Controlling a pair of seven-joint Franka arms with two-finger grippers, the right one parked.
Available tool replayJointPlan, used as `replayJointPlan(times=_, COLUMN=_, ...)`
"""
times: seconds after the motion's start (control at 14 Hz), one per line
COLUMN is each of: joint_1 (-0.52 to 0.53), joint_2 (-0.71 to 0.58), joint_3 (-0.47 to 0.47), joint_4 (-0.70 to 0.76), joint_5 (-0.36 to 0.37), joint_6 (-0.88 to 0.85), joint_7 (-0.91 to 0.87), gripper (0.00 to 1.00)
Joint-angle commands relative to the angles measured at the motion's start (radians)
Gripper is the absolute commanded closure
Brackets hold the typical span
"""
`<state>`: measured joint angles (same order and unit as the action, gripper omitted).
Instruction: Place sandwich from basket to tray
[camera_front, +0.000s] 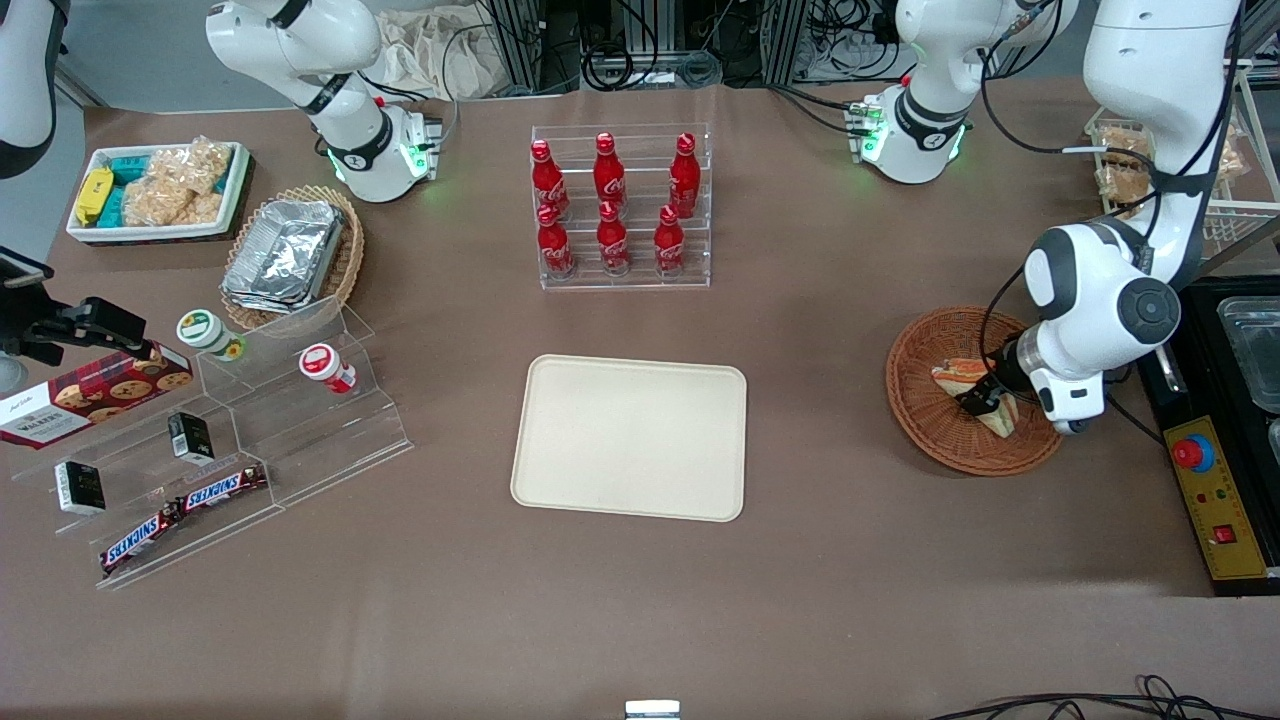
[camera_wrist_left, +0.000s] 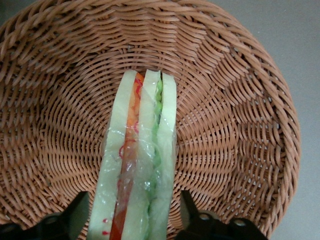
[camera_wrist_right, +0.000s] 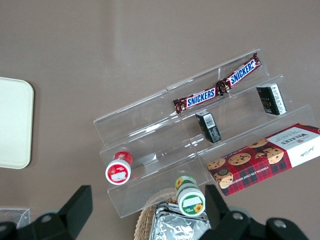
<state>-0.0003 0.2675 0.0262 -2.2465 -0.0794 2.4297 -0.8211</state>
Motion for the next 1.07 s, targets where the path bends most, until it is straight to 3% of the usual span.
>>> replayJointPlan(times=0.0, joint_1=-0.006, joint_2=-0.016, joint_3=0.001, joint_4=0.005, joint_5=0.026, joint_6=-0.003, joint_7=-0.007, gripper=1.0)
replayJointPlan(times=0.14, joint_1=-0.004, joint_2=-0.074, joint_3=0.0, joint_4=0.021, joint_5=0.026, joint_6=-0.067, joint_7=0.005, gripper=1.0)
replayJointPlan(times=0.29, joint_1=-0.013, joint_2=-0.144, joint_3=-0.005, joint_4=0.108, joint_5=0.024, joint_6=-0.247, joint_7=0.063, gripper=1.0)
replayJointPlan(times=0.57, joint_1=-0.029, joint_2=-0.163, joint_3=-0.141, joint_4=0.309, joint_5=0.01, joint_6=-0.501, joint_7=0.083, gripper=1.0)
replayJointPlan(times=1.0, joint_1=-0.03, joint_2=-0.136, joint_3=-0.42, joint_4=0.323, joint_5=0.027, joint_6=-0.427, joint_7=-0.012, gripper=1.0)
